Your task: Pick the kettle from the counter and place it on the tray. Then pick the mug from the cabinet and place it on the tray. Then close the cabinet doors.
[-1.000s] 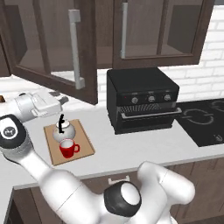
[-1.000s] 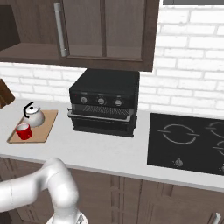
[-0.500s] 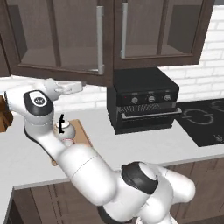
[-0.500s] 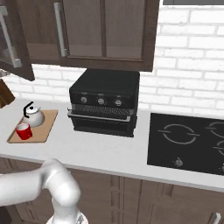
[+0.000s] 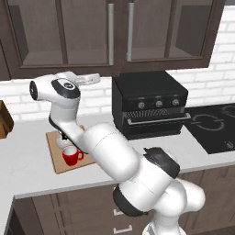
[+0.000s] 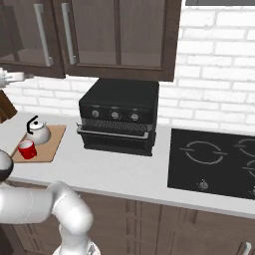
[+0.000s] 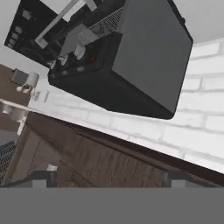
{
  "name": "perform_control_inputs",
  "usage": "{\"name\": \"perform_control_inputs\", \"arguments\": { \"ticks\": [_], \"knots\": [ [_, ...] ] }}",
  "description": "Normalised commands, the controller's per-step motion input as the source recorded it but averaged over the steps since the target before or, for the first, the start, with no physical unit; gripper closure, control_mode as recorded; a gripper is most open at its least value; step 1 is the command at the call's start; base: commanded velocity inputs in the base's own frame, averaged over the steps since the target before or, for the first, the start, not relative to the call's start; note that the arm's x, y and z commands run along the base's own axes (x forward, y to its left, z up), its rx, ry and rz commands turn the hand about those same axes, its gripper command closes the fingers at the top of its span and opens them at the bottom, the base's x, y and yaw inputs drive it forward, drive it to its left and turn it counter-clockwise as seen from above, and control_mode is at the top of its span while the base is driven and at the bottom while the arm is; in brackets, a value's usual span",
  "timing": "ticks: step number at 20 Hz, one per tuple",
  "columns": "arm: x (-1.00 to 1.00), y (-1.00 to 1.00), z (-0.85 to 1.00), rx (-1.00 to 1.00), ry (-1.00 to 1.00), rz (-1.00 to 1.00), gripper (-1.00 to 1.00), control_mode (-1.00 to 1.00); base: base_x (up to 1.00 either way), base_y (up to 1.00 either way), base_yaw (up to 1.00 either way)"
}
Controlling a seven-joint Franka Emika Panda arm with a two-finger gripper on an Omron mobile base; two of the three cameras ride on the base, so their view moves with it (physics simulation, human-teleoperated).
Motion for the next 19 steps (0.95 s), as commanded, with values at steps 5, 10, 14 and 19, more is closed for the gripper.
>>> {"name": "perform_control_inputs", "arguments": {
  "ticks": [5, 10, 14, 19],
  "knots": [
    [1.0, -0.7, 0.01, 0.06, -0.01, 0.21, -1.0, -1.0, 0.0, 0.0, 0.0],
    [0.99, -0.69, 0.0, 0.06, -0.05, 0.24, -1.0, -1.0, 0.0, 0.0, 0.0],
    [0.92, -0.62, -0.01, 0.04, -0.05, 0.25, -1.0, -1.0, 0.0, 0.0, 0.0],
    [0.67, -0.57, -0.15, 0.03, -0.07, 0.25, -1.0, -1.0, 0.0, 0.0, 0.0]
  ]
}}
